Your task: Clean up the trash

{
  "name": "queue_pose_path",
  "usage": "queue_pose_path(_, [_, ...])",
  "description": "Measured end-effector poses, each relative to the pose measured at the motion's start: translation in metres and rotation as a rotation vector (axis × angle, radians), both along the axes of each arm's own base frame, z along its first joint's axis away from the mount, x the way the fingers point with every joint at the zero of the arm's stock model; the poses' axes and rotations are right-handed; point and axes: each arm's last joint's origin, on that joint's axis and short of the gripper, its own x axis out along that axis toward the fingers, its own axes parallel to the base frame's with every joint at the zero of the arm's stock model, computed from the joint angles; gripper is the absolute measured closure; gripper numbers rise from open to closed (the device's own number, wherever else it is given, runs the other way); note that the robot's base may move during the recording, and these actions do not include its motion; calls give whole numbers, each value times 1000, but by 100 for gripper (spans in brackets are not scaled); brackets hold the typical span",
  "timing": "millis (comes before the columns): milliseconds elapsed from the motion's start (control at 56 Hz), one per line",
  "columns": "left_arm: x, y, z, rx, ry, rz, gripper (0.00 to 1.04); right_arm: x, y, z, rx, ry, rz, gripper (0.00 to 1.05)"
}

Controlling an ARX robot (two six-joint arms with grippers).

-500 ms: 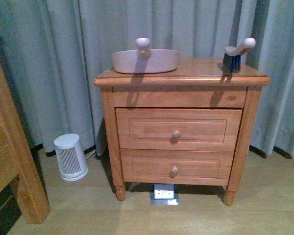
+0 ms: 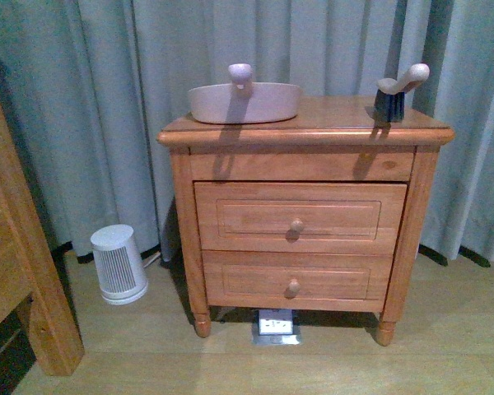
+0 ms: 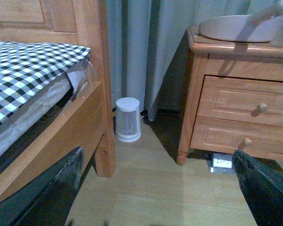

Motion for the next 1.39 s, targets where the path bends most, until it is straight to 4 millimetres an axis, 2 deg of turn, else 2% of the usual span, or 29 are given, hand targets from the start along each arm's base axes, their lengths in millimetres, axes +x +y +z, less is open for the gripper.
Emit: queue_pose_path(1393, [0, 0, 0, 0, 0, 0, 8, 0, 0, 0, 0, 0, 0, 7])
